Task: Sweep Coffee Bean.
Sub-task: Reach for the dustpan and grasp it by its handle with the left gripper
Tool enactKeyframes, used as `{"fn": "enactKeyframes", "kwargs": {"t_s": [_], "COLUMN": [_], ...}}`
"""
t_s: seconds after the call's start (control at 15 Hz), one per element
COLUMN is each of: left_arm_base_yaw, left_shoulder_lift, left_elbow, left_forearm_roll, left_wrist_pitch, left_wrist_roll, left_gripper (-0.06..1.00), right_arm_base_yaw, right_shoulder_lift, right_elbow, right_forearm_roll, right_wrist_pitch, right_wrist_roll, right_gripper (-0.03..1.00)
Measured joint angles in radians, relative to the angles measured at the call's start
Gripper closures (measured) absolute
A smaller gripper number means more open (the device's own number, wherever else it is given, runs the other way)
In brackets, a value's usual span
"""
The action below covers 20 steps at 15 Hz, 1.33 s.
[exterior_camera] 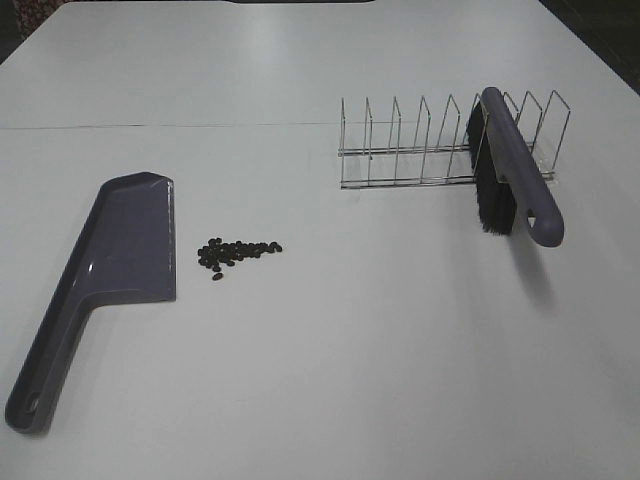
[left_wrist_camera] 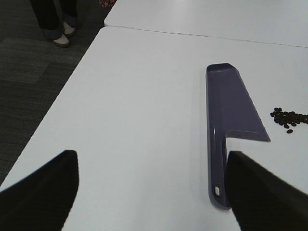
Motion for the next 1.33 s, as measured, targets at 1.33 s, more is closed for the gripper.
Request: {"fn": "enactKeyframes", "kwargs": {"t_s": [1.33], "left_arm_base_yaw": [0.000], "left_shoulder_lift": [0.369], "left_elbow": [0.000], "left_forearm_roll": [-0.001], "left_wrist_pitch": [-0.001], "left_wrist_roll": [0.000], "left_gripper": [0.19], "right_arm_base_yaw": [0.000], "right_shoulder_lift": [0.000], "right_elbow": [0.000], "right_forearm_roll": [0.000], "right_wrist_pitch": [0.000], "right_wrist_roll": [0.000], "right_gripper": [0.22]}}
